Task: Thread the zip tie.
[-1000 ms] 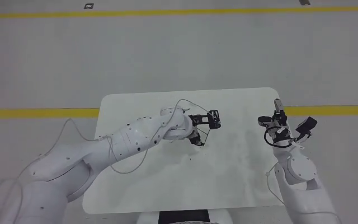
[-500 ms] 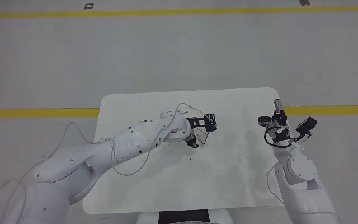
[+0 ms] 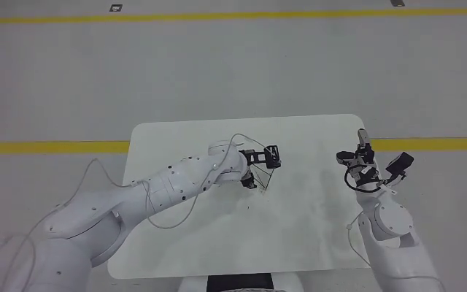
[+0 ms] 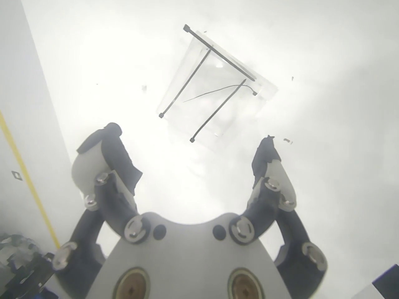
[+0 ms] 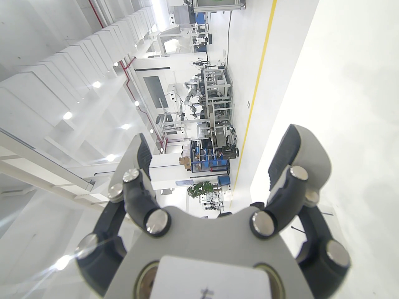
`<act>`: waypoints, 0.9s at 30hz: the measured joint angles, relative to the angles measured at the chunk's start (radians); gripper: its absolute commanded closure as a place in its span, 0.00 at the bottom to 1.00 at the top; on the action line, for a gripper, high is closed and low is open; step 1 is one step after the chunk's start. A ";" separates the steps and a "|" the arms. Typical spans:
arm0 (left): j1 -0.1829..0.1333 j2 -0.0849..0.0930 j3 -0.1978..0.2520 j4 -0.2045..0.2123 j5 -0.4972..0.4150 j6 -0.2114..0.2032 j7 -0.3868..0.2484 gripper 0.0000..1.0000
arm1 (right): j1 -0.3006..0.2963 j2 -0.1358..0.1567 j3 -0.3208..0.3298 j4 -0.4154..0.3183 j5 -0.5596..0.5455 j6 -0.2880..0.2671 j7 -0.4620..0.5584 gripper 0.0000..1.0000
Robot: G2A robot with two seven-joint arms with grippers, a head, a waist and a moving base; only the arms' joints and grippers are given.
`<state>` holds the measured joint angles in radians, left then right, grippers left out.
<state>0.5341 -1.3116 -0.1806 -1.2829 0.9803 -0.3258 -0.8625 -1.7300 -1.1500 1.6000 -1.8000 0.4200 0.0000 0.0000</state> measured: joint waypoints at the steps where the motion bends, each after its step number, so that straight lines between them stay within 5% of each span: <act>1: 0.001 -0.001 -0.002 0.001 0.005 0.000 0.000 0.30 | 0.000 0.000 0.000 0.000 0.000 0.000 0.000 0.00; 3: 0.003 -0.003 -0.006 0.002 0.014 -0.002 -0.001 0.52 | 0.000 0.000 0.000 0.000 0.000 0.000 0.000 0.00; 5: 0.005 -0.005 -0.011 0.002 0.021 -0.003 0.003 0.60 | 0.000 0.000 0.000 0.000 0.000 0.000 0.000 0.00; 19: 0.011 -0.039 0.011 0.023 0.083 -0.014 0.027 0.60 | 0.000 0.000 0.000 0.000 0.000 0.000 0.000 0.00; 27: 0.047 -0.071 0.011 0.024 0.140 -0.014 -0.017 0.61 | 0.000 0.000 0.000 0.000 0.000 0.000 0.000 0.00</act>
<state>0.5813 -1.3829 -0.1700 -1.2584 1.1207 -0.3400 -0.8792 -1.7300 -1.1500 1.6000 -1.8000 0.4200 0.0000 0.0000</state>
